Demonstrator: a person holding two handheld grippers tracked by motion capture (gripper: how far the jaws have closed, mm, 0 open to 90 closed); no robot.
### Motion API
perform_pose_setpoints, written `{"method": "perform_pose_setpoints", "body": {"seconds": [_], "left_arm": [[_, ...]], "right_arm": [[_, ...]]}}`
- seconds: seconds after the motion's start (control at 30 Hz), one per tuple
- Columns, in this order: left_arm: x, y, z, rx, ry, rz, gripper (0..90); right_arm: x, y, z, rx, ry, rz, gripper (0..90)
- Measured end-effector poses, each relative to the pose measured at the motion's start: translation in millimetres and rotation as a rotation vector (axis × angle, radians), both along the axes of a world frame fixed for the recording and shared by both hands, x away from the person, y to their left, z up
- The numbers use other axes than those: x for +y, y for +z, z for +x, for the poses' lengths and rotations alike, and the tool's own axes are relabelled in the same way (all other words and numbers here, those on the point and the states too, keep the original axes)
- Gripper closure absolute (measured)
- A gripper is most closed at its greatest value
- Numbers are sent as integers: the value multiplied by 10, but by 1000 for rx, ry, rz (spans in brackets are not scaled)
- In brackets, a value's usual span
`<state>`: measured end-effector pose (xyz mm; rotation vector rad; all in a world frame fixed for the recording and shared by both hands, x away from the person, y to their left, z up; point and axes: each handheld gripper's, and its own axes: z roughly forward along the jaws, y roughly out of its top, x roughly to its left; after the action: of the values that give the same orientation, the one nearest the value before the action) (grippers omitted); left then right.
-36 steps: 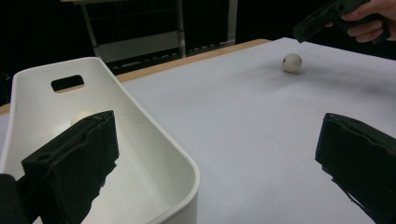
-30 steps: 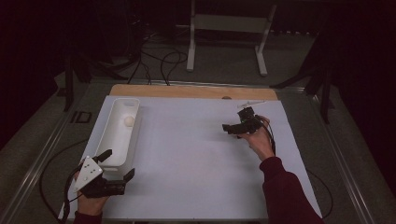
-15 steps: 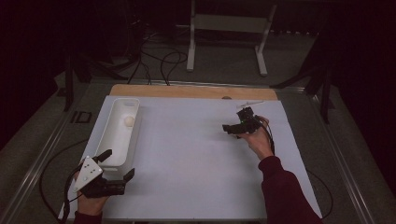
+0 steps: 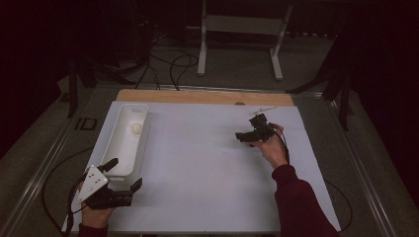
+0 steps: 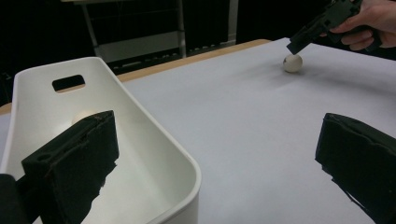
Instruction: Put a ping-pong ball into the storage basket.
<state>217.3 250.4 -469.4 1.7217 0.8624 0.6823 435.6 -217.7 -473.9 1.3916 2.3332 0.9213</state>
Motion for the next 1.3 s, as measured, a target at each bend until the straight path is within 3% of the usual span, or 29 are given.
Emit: {"method": "perform_pose_setpoints", "body": {"seconds": [0.4,0.8,1.3], "left_arm": [[-1,-1,1,1,0,2,0],[-3,-1,0,1,1,0,0],[0,0,-1,0,1,0,0]], "right_arm": [[-24,-109,27,43,-37,-25,189],[-73,-170,32,55,-75,-54,363],[-35,-236,52,86,-77,-100,447]]}}
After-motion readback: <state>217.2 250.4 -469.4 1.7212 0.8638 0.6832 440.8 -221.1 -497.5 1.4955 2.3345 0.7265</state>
